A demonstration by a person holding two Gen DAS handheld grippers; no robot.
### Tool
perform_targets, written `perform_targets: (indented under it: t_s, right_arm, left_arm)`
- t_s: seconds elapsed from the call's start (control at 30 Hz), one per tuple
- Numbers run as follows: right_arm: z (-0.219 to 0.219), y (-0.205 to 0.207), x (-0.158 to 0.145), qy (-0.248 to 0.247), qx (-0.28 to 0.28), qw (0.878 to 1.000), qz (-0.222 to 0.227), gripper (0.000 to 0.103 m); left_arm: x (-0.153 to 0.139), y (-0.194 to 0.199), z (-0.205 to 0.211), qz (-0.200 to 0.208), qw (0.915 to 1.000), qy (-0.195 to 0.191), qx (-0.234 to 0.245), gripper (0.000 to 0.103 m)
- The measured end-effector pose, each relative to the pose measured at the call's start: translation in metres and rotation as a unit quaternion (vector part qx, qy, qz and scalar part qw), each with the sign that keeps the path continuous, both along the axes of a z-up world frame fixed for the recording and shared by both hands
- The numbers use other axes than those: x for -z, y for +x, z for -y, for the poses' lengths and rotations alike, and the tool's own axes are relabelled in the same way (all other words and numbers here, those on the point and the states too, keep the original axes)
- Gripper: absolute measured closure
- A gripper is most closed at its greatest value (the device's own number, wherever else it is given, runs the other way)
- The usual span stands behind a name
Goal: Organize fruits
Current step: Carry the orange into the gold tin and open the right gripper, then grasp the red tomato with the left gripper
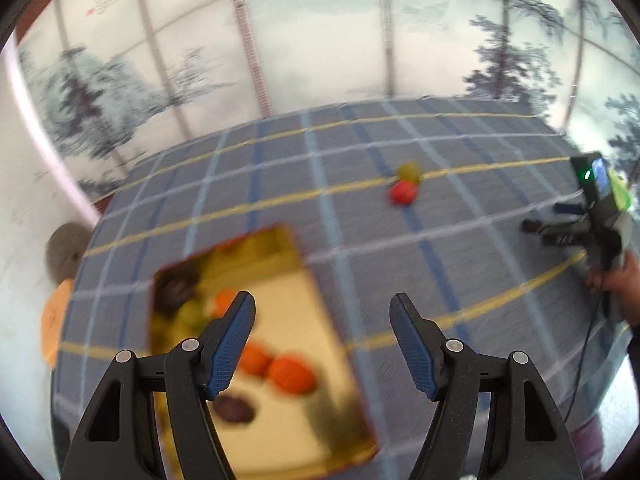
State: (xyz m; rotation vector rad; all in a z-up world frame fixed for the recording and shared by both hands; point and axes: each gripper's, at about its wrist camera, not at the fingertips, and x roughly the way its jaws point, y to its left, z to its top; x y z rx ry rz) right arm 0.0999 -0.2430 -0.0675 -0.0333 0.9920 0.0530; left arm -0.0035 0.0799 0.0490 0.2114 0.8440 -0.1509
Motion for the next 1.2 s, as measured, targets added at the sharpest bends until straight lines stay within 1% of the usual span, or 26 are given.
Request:
perform_targets:
  t_s: [0.07,0.13,0.23,0.3,0.43,0.53,0.6,0.67,0.73,0.83,0.87,0.93,0.97,1.03,1.07,1.13,1.2]
  right_arm:
    - [0.004,0.000,0.001,0.001,0.003,1.000,0.013,0.000]
    - [0.005,0.001,0.001,0.001,0.002,1.000,0.015,0.000]
    - [0.004,0.001,0.000,0.002,0.002,1.000,0.014,0.000]
    - [0.004,0.001,0.000,0.003,-0.002,1.000,0.014,0.000]
    - [0.005,0.002,0.001,0.004,-0.004,1.000,0.014,0.000]
    - [0.005,0.001,0.001,0.004,-0.004,1.000,0.014,0.000]
    - [0.005,0.002,0.001,0.004,-0.004,1.000,0.014,0.000]
    - [0.005,0.002,0.001,0.004,-0.004,1.000,0.014,0.000]
    - [0.005,0.002,0.001,0.005,-0.004,1.000,0.014,0.000]
    - [0.005,0.002,0.001,0.005,-0.004,1.000,0.014,0.000]
    - [0.005,0.002,0.001,0.005,-0.003,1.000,0.014,0.000]
    - [0.005,0.002,0.000,0.006,-0.004,1.000,0.014,0.000]
    - [0.005,0.002,0.001,0.006,-0.004,1.000,0.014,0.000]
    - [0.004,0.002,0.001,0.007,-0.004,1.000,0.014,0.000]
    - [0.005,0.002,0.000,0.006,-0.004,1.000,0.014,0.000]
    - [0.004,0.002,0.001,0.005,-0.004,1.000,0.013,0.000]
    - [0.003,0.002,0.001,0.004,-0.003,1.000,0.013,0.000]
  left_arm:
    - [0.000,0.025,0.024,0.004,0.9997,-0.003,0.024,0.033]
    - [0.005,0.050,0.047,0.002,0.9983,-0.008,0.057,0.033]
    - [0.018,0.082,0.073,0.003,0.9972,0.001,0.074,0.033]
    - [0.030,0.108,0.085,-0.012,0.9961,-0.009,0.087,0.037]
    - [0.053,0.147,0.100,-0.041,0.9954,-0.004,0.086,0.042]
    - [0.068,0.162,0.103,-0.057,0.9947,-0.002,0.086,0.048]
    - [0.078,0.173,0.107,-0.074,0.9933,-0.006,0.088,0.056]
    - [0.086,0.180,0.110,-0.089,0.9918,-0.004,0.092,0.057]
    - [0.095,0.187,0.113,-0.101,0.9906,0.002,0.092,0.057]
    - [0.104,0.193,0.114,-0.109,0.9898,-0.003,0.092,0.061]
    - [0.106,0.194,0.114,-0.109,0.9901,-0.001,0.088,0.068]
    - [0.105,0.194,0.110,-0.112,0.9907,-0.014,0.076,0.068]
    - [0.103,0.191,0.105,-0.120,0.9903,-0.033,0.062,0.069]
    - [0.096,0.181,0.101,-0.119,0.9896,-0.063,0.049,0.069]
    - [0.089,0.170,0.101,-0.111,0.9904,-0.068,0.047,0.069]
    - [0.078,0.150,0.106,-0.093,0.9929,-0.056,0.049,0.069]
    - [0.065,0.127,0.108,-0.079,0.9938,-0.057,0.053,0.069]
